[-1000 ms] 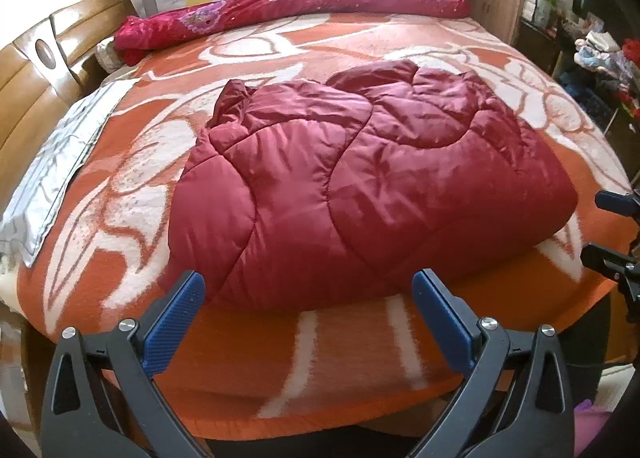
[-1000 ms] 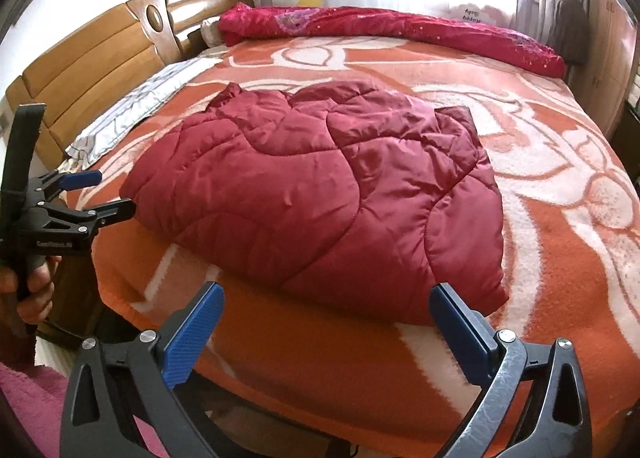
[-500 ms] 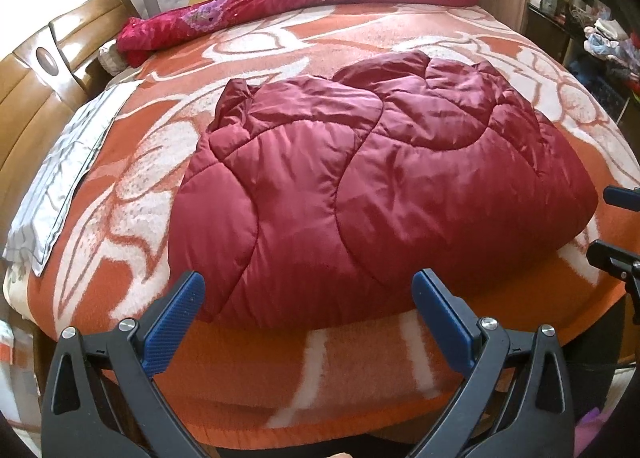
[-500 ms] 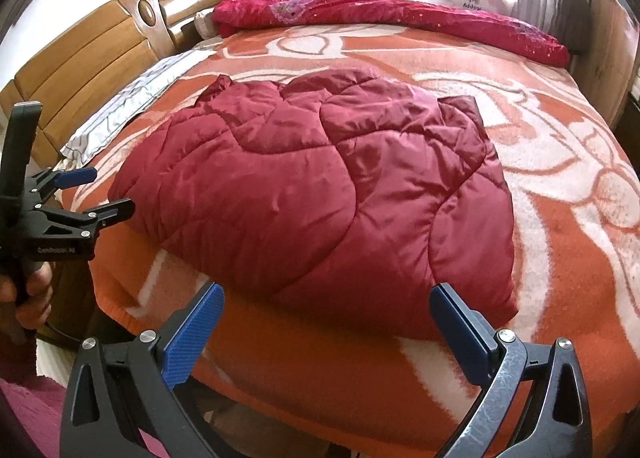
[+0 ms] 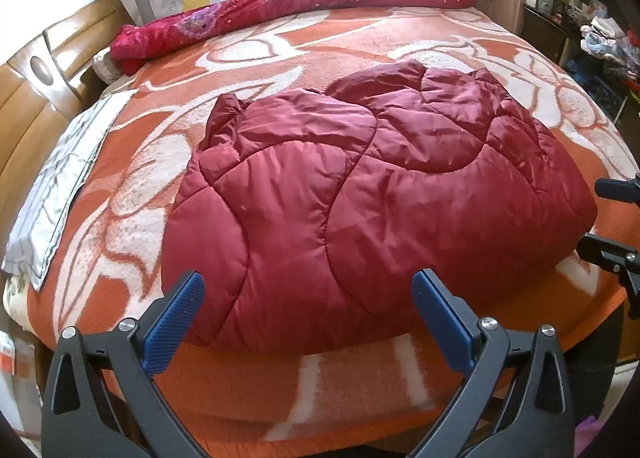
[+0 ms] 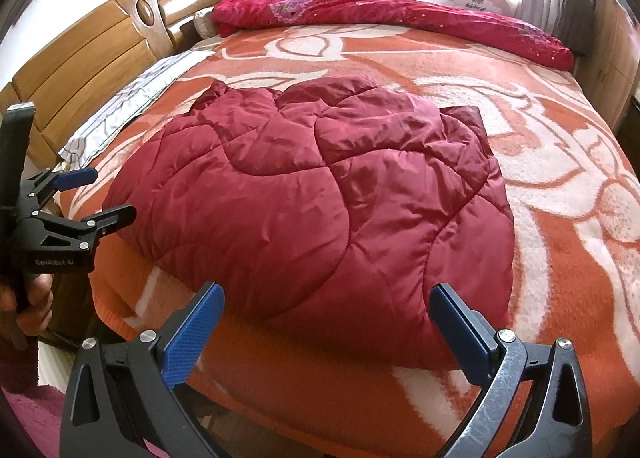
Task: Fold large clothes
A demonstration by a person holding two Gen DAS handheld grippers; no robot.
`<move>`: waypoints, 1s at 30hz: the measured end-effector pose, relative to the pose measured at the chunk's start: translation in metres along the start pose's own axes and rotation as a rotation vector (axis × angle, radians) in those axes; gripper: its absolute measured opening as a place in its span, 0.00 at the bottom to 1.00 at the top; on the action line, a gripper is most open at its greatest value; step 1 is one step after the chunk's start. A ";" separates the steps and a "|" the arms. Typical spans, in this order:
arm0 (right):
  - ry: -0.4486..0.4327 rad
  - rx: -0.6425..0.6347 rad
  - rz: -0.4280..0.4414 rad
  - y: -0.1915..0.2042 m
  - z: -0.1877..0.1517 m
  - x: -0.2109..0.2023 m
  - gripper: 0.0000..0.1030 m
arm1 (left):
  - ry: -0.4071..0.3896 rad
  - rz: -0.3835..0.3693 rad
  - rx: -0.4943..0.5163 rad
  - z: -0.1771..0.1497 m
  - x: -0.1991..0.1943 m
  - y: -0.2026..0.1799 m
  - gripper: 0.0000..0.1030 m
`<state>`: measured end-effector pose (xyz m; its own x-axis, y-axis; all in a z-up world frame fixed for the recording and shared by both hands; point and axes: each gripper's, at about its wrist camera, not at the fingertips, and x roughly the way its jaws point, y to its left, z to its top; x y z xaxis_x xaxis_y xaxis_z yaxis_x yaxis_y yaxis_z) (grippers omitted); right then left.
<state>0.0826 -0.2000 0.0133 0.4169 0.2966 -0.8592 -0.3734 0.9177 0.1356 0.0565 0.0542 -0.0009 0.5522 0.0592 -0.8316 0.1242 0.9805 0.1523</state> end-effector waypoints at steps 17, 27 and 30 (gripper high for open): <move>0.007 -0.010 0.001 0.002 0.011 0.006 1.00 | 0.009 -0.007 -0.008 0.008 0.004 0.000 1.00; 0.001 -0.012 0.003 -0.001 0.017 0.004 1.00 | 0.007 -0.016 -0.008 0.012 0.004 -0.001 1.00; -0.004 -0.010 0.005 -0.002 0.019 0.003 1.00 | 0.006 -0.015 -0.006 0.013 0.004 -0.001 1.00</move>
<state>0.1003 -0.1960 0.0202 0.4185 0.3027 -0.8563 -0.3840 0.9134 0.1352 0.0690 0.0509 0.0023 0.5452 0.0458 -0.8370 0.1276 0.9823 0.1369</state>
